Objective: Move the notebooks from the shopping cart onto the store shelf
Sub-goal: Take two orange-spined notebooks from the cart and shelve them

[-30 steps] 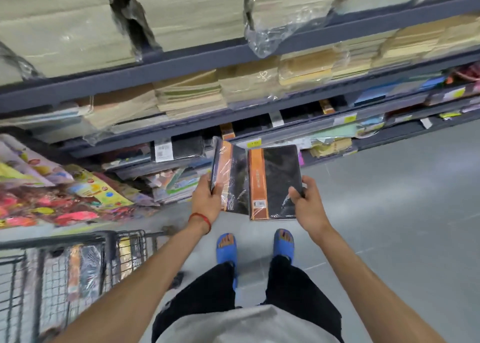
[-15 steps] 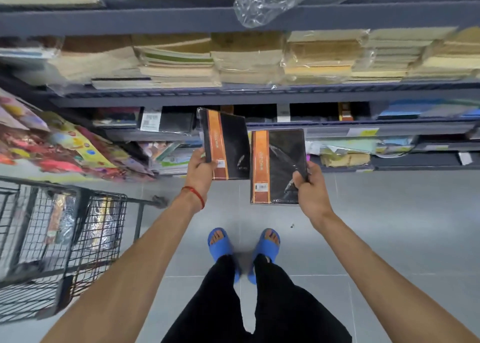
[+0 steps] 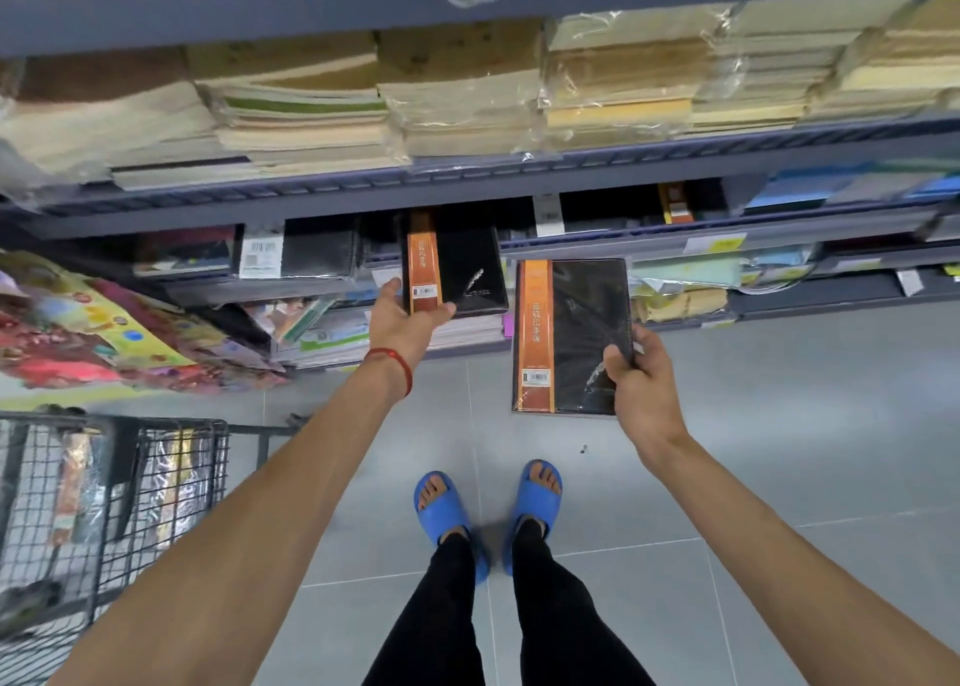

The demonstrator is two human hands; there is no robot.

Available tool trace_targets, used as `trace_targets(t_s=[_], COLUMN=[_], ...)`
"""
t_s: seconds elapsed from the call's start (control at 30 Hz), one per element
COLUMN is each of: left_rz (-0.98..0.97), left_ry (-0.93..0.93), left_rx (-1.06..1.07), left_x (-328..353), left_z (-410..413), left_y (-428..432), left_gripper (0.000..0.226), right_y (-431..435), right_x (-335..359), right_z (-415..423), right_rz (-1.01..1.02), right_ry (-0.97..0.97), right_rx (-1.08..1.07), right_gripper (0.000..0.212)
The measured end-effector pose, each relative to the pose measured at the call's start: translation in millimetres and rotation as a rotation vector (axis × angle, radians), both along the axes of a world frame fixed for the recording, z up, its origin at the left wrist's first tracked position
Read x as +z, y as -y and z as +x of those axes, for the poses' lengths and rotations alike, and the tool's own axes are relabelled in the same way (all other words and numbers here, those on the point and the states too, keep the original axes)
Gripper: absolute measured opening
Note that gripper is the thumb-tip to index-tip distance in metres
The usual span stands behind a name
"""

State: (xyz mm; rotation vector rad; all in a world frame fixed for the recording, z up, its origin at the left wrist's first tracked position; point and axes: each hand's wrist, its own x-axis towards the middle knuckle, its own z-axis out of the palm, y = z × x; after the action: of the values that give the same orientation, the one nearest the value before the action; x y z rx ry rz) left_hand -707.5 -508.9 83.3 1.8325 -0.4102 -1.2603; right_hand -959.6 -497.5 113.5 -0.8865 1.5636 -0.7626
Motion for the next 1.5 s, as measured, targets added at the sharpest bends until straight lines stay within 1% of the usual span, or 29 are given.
trace_targets(t_s=[0.07,0.13,0.23,0.37,0.53,0.7,0.83,0.87,0.93,1.0,1.03,1.07,1.1,1.13,1.17,1.2,1.27,1.33,1.4,1.43,1.5], left_rz=[-0.019,-0.052,-0.075,-0.059,-0.037,0.002,0.05,0.044,-0.017,-0.065,-0.064,-0.043,-0.009,0.009,0.0,-0.028,-0.102,-0.146,-0.171,-0.179,-0.198], left_ry=[0.124,0.227,0.355,0.449,0.49,0.534,0.509,0.509,0.531,0.489,0.397,0.234,0.032,-0.148,-0.25,-0.266,-0.206,-0.187,-0.184,-0.175,-0.138], left_rx=[-0.126,-0.17,-0.132,-0.098,-0.105,-0.129,-0.095,-0.062,-0.004,0.026,0.031,0.028,0.012,-0.035,-0.102,-0.17,-0.256,-0.296,-0.342,-0.373,-0.44], left_x=[-1.3,-4.1,-7.9,-6.5,-13.0,-13.2,-12.1,-9.6,0.2,13.6,18.8,25.5,32.8,38.9,43.8,46.9,49.2,50.2,49.5,49.3,49.2], left_z=[-1.5,-2.1,-3.7,-6.0,-4.0,-3.4,-5.1,-7.0,-13.9,-22.9,-26.3,-28.9,-31.5,-34.0,-36.1,-37.2,-37.1,-33.4,-28.0,-25.1,-20.7], left_y=[-6.6,-10.8,-8.4,5.7,23.0,35.1,28.5,22.6,6.2,-13.2,-21.5,-28.4,-34.6,-41.0,-46.8,-52.1,-58.6,-61.5,-63.1,-63.7,-63.7], left_gripper=[0.068,0.064,0.054,0.054,0.068,0.074,0.086,0.084,0.071,0.059,0.054,0.049,0.045,0.042,0.04,0.042,0.058,0.075,0.087,0.092,0.099], right_y=[-2.3,-3.6,-4.3,-4.7,-2.8,2.9,2.7,2.0,-0.1,-2.3,-2.8,-3.4,-4.3,-5.3,-5.7,-5.3,-3.5,-0.6,3.5,6.3,12.8], right_x=[-1.9,-3.4,-4.9,-8.4,-11.5,-13.4,-6.6,-4.8,-3.1,2.8,6.5,10.5,13.9,16.7,18.4,18.8,21.0,24.3,25.1,24.3,19.9], right_z=[-0.5,-0.4,0.4,1.6,2.0,3.3,4.6,6.0,6.7,8.2,9.8,12.5,15.0,18.1,20.5,22.3,23.1,22.7,23.4,24.1,28.6], right_rz=[0.009,0.028,0.037,0.048,0.051,0.046,0.021,0.018,0.022,0.029,0.025,0.019,0.017,0.017,0.021,0.028,0.035,0.047,0.047,0.035,-0.01], right_ry=[-0.015,-0.023,-0.015,-0.005,0.001,0.026,0.047,0.044,0.033,0.043,0.048,0.059,0.073,0.098,0.113,0.127,0.143,0.168,0.172,0.167,0.146], right_rx=[-0.014,-0.016,-0.008,-0.005,-0.011,0.007,0.01,0.02,0.069,0.13,0.169,0.205,0.233,0.256,0.282,0.315,0.45,0.628,0.749,0.771,0.763], right_gripper=[0.019,0.024,0.026,0.022,0.024,0.022,0.02,0.02,0.028,0.034,0.033,0.031,0.03,0.031,0.034,0.037,0.048,0.073,0.094,0.098,0.094])
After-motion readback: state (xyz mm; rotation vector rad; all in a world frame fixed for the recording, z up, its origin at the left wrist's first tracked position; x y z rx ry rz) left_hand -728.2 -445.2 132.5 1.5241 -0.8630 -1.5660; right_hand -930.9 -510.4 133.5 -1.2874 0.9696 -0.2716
